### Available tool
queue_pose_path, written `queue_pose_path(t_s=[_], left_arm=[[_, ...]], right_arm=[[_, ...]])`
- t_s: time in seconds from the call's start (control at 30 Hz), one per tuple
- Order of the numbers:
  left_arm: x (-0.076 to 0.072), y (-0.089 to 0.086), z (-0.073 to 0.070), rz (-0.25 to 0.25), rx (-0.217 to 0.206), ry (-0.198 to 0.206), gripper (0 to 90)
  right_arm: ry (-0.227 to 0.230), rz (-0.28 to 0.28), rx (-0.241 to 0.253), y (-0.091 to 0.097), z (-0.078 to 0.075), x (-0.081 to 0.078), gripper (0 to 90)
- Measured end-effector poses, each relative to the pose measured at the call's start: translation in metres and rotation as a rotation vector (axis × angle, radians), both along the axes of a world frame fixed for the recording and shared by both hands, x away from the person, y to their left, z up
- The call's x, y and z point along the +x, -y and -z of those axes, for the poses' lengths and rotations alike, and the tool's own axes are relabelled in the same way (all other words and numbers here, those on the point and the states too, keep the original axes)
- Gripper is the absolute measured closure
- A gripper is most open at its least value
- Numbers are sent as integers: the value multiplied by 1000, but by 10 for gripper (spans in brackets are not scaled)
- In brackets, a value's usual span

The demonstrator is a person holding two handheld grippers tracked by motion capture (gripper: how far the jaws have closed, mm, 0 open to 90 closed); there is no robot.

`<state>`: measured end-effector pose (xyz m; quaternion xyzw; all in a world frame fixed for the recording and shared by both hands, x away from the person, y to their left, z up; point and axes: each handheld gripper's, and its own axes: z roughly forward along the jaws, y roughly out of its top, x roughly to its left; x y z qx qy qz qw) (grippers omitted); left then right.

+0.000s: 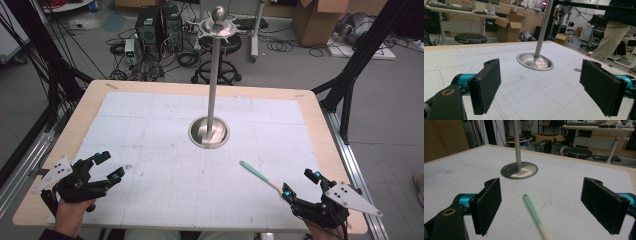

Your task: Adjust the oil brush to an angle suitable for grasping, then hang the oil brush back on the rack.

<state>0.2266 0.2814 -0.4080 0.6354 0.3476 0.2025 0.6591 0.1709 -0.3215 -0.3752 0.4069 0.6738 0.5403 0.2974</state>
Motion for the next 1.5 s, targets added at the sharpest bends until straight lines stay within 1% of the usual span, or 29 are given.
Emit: queue_pose_path(t_s=[0.1,0.23,0.27,0.3,0.37,0.47,0.53,0.67,0.7,0.77,0.9,1.17,1.23,1.3,1.4,1.5], left_arm=[[1,-1,1,-3,-4,-2,179],[1,-1,1,-6,-9,1,187],[1,-1,0,-5,-3,3,188],[1,-1,0,-5,-4,4,188],[1,-1,1,-7,-5,4,188],[2,-1,1,-6,-7,2,189],[2,0,1,-4,-7,2,189],[2,-2,1,-10,-9,3,189],[2,-2,1,-12,-7,3,189],[1,-3,1,-16,-8,3,189],[2,-3,1,-18,-10,5,189],[3,-1,2,-9,-6,2,189],[4,-1,2,-9,-2,0,189],[4,-1,2,-9,-1,-2,189],[3,0,1,-8,0,5,189],[4,1,2,-7,2,1,189]], right_arm=[[10,8,13,2,-1,-1,155],[5,13,21,4,1,0,155],[3,15,20,3,1,0,155],[3,15,20,3,1,0,155],[0,-2,17,2,1,-1,156],[-2,0,20,2,1,0,156],[-7,4,8,2,2,0,156],[-16,7,9,1,4,1,156],[-26,3,0,1,6,2,156],[-31,-1,-2,1,7,3,156],[-32,0,-1,1,7,4,156],[-35,-2,-15,1,7,6,155],[-45,-2,-2,-1,9,8,156],[-52,-8,-4,-1,10,9,156],[-72,-26,-15,-3,13,15,156],[-78,-32,-22,-4,12,16,159]])
